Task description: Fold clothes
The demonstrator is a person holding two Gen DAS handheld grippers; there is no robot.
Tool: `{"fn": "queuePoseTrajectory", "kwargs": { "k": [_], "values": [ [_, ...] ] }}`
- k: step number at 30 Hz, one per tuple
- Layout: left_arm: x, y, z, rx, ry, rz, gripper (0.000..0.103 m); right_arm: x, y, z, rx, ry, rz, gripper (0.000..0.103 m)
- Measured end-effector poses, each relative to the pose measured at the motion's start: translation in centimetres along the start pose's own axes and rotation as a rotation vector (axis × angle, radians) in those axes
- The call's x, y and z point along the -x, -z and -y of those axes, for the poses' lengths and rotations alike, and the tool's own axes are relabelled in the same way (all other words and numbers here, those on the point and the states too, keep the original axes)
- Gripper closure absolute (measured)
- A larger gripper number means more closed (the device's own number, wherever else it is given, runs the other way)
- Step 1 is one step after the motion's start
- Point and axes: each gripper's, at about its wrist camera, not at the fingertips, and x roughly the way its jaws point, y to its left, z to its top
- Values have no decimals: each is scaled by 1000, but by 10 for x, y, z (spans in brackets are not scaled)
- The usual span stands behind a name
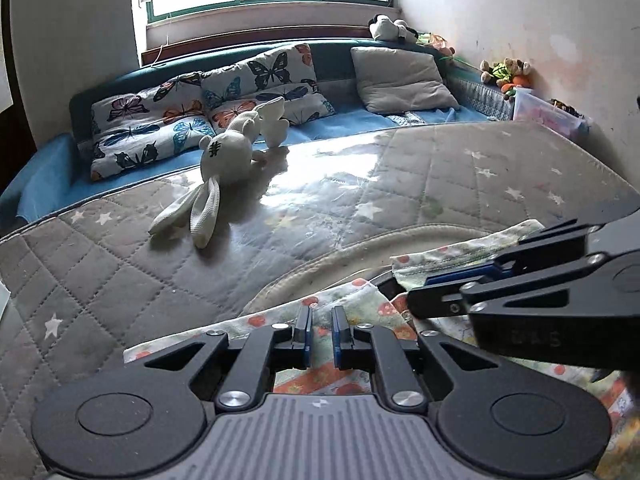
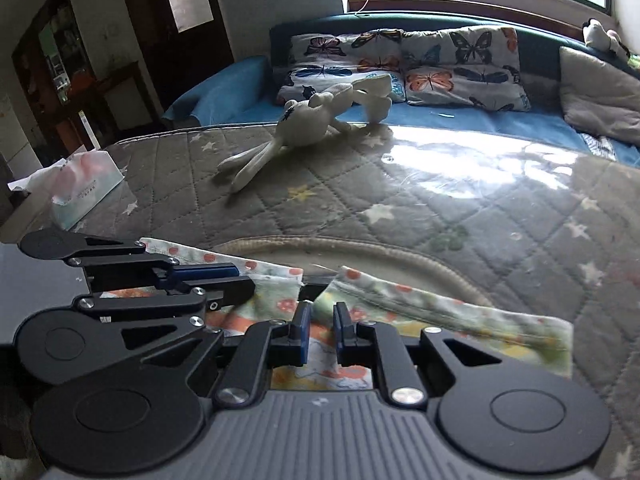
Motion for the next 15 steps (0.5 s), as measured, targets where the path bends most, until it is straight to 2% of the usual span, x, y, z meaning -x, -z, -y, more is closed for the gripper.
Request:
{"fn": "queuePoseTrajectory", "kwargs": {
  "k": [1, 5, 11, 15],
  "values": [
    [0, 0, -1, 2, 3, 2, 92, -1, 1, 1, -8, 0, 3, 91],
    [4, 0, 0, 2, 27, 2, 92, 0, 1, 2, -25, 20, 10, 102],
    [5, 2, 2, -8, 60, -2, 92, 11, -1, 5, -48, 3, 67, 103],
    [3, 2, 4, -7, 72, -1, 89, 11, -4, 1, -41, 16, 66, 100]
  ]
}}
